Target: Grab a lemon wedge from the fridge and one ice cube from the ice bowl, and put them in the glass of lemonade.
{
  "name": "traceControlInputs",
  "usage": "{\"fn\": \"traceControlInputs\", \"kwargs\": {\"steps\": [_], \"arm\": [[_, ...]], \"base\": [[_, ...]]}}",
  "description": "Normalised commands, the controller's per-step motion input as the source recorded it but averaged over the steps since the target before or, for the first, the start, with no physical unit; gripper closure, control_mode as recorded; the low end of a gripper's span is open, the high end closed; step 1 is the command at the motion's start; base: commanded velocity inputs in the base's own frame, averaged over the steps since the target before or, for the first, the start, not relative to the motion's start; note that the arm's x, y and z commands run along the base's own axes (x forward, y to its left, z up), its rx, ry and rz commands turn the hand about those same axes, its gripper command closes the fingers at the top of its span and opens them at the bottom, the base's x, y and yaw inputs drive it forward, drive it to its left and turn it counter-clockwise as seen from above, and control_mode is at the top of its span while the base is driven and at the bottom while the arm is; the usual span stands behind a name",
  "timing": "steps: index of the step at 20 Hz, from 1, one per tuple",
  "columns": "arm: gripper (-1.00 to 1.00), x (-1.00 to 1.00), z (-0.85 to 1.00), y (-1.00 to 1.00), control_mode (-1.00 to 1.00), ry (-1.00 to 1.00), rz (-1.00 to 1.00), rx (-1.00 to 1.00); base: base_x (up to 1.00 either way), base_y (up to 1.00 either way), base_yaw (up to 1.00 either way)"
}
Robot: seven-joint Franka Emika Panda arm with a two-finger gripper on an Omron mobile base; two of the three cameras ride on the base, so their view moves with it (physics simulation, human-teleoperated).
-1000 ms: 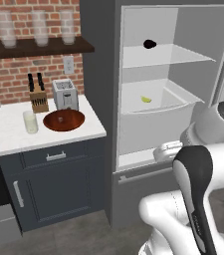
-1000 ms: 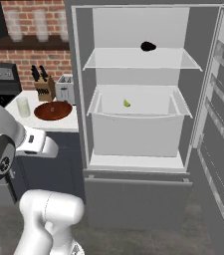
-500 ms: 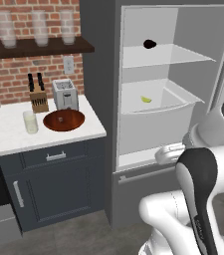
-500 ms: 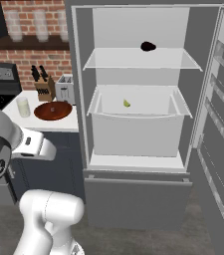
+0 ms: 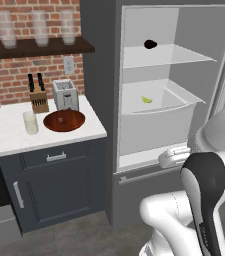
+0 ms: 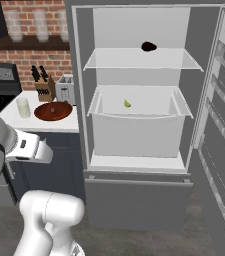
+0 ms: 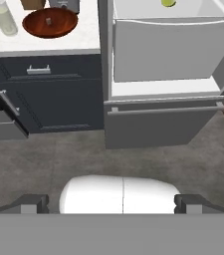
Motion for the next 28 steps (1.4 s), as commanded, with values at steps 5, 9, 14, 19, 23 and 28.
{"fn": "traceControlInputs", "kwargs": {"steps": [5,9,14,19,23,28], "arm": [[-1.0,-0.01,0.0,0.0,-1.0,-0.01,0.0,0.0],[-1.0,0.0,0.0,0.0,-1.0,0.0,0.0,0.0],[-1.0,0.0,0.0,0.0,-1.0,0.0,0.0,0.0],[-1.0,-0.01,0.0,0.0,-1.0,0.0,0.0,0.0],[-1.0,0.0,0.0,0.0,1.0,0.0,0.0,0.0],[-1.0,0.0,0.0,0.0,1.0,0.0,0.0,0.0]], "base": [[0.0,0.0,0.0],[0.0,0.0,0.0],[0.0,0.0,0.0],[0.0,0.0,0.0],[-0.18,-0.29,0.0],[-0.2,-0.56,0.0]]}}
